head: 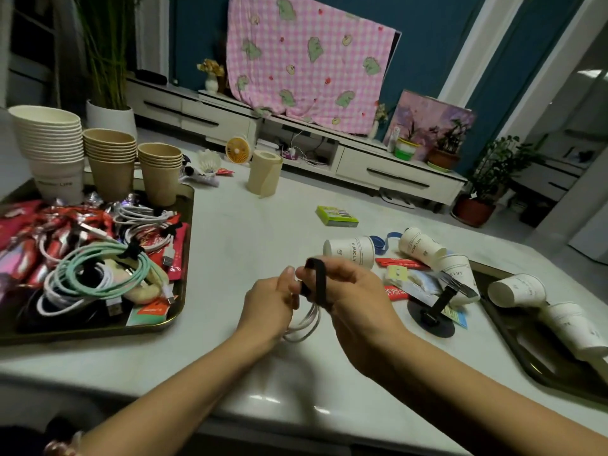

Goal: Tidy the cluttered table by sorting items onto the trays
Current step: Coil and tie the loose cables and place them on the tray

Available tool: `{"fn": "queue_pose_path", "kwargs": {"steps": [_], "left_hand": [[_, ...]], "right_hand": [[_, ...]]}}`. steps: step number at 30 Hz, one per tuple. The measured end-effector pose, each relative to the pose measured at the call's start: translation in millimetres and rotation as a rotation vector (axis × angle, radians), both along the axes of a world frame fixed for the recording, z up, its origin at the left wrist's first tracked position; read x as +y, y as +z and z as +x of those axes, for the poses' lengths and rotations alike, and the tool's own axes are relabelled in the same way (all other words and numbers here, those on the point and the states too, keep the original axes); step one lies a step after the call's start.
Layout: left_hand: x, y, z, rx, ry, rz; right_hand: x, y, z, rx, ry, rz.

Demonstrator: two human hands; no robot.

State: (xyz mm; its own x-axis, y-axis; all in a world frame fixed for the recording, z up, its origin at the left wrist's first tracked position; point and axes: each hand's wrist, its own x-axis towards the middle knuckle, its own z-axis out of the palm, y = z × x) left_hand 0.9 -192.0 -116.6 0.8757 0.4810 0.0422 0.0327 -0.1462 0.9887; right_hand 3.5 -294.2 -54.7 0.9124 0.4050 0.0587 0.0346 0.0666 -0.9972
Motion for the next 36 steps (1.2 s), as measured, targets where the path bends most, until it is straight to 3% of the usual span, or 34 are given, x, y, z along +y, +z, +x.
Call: {"fn": "queue_pose_path", "kwargs": {"steps": [3,12,21,24,27,36], "left_hand": [[2.6,1.4,1.9,0.005,0.038,0.011],[5.7,4.6,2.2,-0.116,0.045,0.317],[9.5,12.9,8.5,-0.176,0.098,0.262],[13.4,13.5,9.4,-0.193,0.103,0.326],[12.8,13.8,8.1,-0.211,0.083,0.364],[2.3,13.4,3.5,-0.258,-0.018,0.479]], "right_hand": [[0.5,-13.1,-1.9,0.100,0.002,-0.026],[-6.3,-24.3,9.2,0.280,0.075,-0.055],[-8.7,-8.2,16.9,0.387,0.238,-0.026],[-17.7,-2.2,28.0,0.300,0.406,-0.235],[-24.3,1.4,34.6,0.270,0.457,-0.300],[-21.2,-9.1,28.0,-0.354,0.063,-0.631]]}}
